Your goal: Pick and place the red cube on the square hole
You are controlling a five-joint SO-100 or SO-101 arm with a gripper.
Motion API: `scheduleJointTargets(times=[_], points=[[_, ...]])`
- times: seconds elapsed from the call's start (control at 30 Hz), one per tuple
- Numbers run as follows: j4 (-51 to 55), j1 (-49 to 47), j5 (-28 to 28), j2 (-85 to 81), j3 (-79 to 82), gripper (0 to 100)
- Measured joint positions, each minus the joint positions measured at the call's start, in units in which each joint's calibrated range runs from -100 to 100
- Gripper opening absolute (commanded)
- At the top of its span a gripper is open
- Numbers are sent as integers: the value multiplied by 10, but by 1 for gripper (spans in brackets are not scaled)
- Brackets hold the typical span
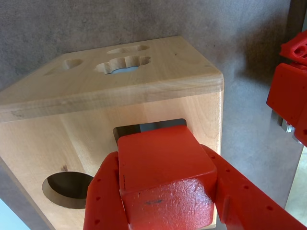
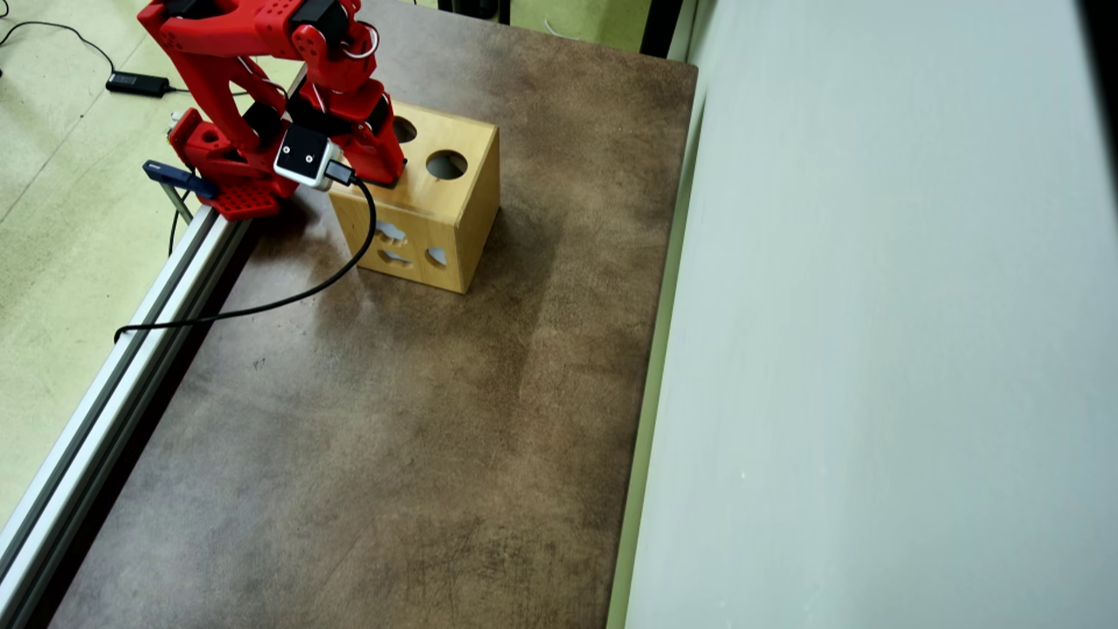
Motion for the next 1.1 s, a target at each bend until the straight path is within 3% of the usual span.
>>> scheduleJointTargets(times=[1.1], points=[[0, 17, 2, 24, 1, 4]])
